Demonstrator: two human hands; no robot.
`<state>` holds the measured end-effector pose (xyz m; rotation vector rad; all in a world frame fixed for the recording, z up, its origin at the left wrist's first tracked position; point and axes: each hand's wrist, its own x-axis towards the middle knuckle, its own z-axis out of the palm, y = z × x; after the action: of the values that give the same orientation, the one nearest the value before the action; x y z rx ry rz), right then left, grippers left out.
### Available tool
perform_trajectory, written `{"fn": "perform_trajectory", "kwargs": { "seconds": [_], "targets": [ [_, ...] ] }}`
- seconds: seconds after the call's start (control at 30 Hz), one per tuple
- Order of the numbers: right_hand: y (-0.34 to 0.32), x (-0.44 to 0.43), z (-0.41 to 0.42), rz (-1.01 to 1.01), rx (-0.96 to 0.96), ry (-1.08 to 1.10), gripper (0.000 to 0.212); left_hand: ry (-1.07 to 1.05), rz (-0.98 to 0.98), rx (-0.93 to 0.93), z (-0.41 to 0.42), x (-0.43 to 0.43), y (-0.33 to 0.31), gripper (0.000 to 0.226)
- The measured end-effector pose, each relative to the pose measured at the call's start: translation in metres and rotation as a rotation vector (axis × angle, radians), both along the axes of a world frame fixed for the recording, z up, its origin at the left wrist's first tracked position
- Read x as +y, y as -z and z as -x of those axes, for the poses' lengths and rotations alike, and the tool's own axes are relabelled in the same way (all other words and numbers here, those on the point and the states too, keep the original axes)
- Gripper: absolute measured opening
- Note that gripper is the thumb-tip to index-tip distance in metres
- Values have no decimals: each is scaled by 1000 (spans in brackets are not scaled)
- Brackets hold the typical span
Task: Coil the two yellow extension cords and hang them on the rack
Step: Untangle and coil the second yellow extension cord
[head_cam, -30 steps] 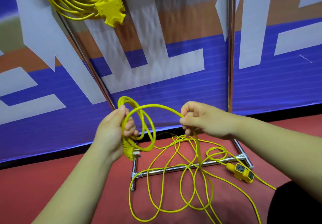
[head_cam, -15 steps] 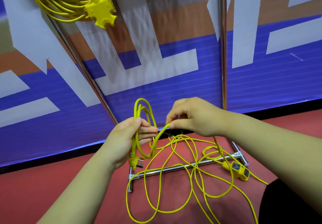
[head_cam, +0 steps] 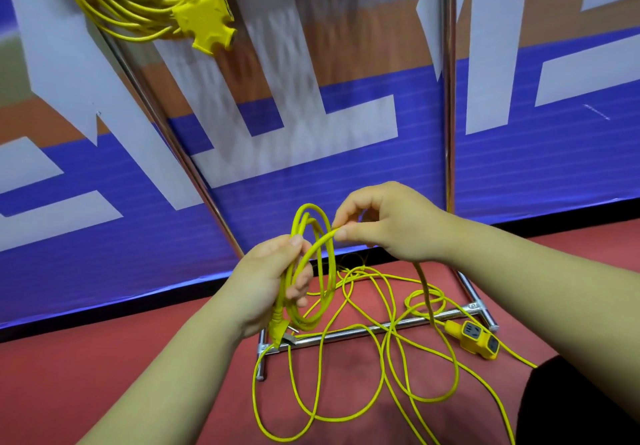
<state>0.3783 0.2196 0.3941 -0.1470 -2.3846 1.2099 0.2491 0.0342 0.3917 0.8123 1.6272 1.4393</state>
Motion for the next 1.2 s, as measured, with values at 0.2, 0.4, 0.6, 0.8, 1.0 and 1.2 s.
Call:
{"fn": "perform_trajectory", "kwargs": {
  "seconds": [0.2,0.4,0.6,0.8,1.0,1.2],
  "targets": [
    [21,15,-2,272,-210,-176,22,-168,-146,-101,9,-2,-18,32],
    [27,23,-6,396,-125,-30,9,-234,-186,-135,32,-16,-19,28],
    [15,18,-2,226,1,185,6,-173,-111,-234,31,-16,-10,22],
    [15,14,6,318,91,273,8,59,36,-208,25,-19,-9,32],
    [13,21,6,355,109,283,9,210,117,-115,20,-20,-3,24],
    [13,30,-5,53,-108,294,2,48,75,-35,21,-15,2,28]
  ]
}}
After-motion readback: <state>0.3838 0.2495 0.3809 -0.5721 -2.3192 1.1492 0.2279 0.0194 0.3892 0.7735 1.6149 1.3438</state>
